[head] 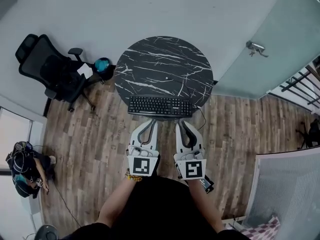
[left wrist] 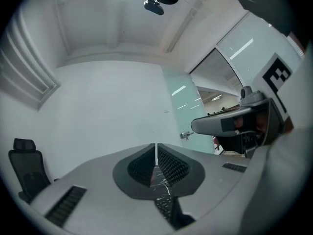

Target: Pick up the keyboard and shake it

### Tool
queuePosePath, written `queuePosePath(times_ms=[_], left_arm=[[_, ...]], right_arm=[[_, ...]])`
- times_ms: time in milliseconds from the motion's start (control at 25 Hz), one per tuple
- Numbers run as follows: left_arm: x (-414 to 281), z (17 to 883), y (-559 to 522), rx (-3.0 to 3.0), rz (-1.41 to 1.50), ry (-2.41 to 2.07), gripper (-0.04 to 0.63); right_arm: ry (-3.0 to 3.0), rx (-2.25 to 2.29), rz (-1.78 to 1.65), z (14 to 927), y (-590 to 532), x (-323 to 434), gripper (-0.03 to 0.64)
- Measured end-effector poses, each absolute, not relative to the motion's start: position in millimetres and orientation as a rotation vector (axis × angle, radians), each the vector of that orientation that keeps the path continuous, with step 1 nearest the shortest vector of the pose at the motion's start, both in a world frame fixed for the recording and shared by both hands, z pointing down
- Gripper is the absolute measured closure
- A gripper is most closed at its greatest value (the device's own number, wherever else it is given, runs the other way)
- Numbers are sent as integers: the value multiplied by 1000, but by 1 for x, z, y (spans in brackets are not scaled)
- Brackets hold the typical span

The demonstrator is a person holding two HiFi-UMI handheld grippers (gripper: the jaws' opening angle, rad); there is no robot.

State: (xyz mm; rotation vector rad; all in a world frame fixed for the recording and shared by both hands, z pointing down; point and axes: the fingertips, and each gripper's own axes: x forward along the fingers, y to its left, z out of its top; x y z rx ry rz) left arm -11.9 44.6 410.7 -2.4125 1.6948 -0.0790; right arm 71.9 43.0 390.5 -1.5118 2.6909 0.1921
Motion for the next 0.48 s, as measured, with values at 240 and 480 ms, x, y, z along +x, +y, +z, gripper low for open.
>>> queuePosePath(times_ms=[240,480], left_arm=[[-9,440,108,-2404,-134,1808,574],[3,449,160,-2434,-115,1754,574]], right_arm=[[2742,-1534,140,420,107,78,566],[2780,-1496,87,440,156,76,574]])
